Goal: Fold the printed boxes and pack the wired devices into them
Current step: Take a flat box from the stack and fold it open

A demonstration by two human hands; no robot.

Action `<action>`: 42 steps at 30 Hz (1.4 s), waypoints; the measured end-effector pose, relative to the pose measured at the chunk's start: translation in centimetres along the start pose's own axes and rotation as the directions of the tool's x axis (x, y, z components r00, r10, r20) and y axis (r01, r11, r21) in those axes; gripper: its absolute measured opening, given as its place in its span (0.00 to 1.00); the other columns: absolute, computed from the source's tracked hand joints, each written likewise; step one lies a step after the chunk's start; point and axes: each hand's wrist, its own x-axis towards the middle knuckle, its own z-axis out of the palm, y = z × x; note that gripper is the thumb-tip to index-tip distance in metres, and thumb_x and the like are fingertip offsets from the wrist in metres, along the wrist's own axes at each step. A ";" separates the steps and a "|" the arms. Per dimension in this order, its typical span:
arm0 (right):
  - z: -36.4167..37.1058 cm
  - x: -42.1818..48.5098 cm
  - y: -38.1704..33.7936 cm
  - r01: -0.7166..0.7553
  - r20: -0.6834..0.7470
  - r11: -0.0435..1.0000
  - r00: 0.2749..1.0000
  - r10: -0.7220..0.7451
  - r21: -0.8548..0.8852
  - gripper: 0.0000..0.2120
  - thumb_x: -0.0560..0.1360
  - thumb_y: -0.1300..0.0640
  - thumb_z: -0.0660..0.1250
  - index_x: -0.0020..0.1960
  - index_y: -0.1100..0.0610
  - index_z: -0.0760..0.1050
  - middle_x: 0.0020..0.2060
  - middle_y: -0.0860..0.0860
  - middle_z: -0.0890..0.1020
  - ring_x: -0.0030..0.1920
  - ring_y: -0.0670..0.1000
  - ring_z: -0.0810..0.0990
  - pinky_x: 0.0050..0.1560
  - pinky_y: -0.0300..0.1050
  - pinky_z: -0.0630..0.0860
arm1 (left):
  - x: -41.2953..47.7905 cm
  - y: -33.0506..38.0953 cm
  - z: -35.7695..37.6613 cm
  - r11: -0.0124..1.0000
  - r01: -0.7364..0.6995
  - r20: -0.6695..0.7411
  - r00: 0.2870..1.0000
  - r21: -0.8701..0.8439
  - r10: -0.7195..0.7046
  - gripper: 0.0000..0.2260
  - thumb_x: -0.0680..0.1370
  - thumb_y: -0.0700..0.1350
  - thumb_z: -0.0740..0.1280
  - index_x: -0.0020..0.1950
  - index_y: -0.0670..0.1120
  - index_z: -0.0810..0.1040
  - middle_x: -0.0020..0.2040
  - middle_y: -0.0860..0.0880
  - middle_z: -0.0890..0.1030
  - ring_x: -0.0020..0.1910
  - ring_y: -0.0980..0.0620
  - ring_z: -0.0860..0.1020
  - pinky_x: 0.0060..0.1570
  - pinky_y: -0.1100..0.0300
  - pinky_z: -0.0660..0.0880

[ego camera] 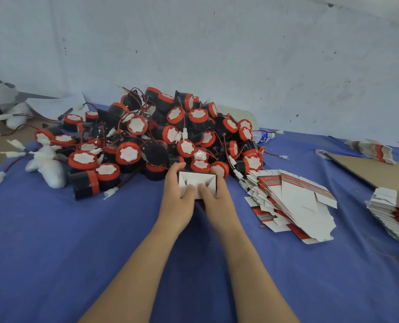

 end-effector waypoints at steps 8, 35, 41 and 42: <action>0.5 -0.2 -0.3 -0.041 -0.035 0.983 0.998 0.048 0.178 0.15 0.80 0.54 0.60 0.62 0.37 0.72 0.57 0.42 0.79 0.56 0.43 0.79 0.56 0.43 0.78 | -0.2 0.0 0.3 0.998 -0.046 -0.055 0.998 -0.046 0.044 0.20 0.81 0.40 0.58 0.70 0.56 0.64 0.74 0.52 0.62 0.71 0.54 0.64 0.65 0.61 0.68; 1.2 -1.0 -2.0 0.108 0.169 0.991 0.981 -0.093 -0.082 0.09 0.75 0.54 0.70 0.55 0.51 0.80 0.62 0.47 0.72 0.64 0.46 0.72 0.59 0.48 0.77 | 0.3 0.5 -1.0 0.717 0.321 0.216 0.947 -0.619 -0.237 0.20 0.79 0.59 0.57 0.60 0.49 0.81 0.55 0.47 0.84 0.55 0.52 0.81 0.60 0.53 0.72; -0.1 -1.3 -3.0 0.116 0.275 0.981 0.959 -0.069 -0.158 0.05 0.76 0.55 0.69 0.50 0.47 0.80 0.61 0.48 0.74 0.67 0.48 0.68 0.59 0.33 0.72 | 0.3 0.7 -1.2 0.780 0.356 0.264 0.931 -0.515 -0.251 0.19 0.80 0.57 0.57 0.63 0.49 0.79 0.57 0.46 0.83 0.61 0.47 0.79 0.68 0.50 0.69; -0.1 -1.3 -3.0 0.131 0.278 0.972 0.958 -0.074 -0.194 0.06 0.76 0.56 0.68 0.51 0.46 0.80 0.60 0.48 0.75 0.67 0.48 0.68 0.61 0.35 0.71 | 0.4 0.8 -1.2 0.789 0.356 0.254 0.932 -0.501 -0.258 0.19 0.80 0.57 0.58 0.63 0.49 0.79 0.56 0.47 0.83 0.59 0.48 0.80 0.66 0.51 0.71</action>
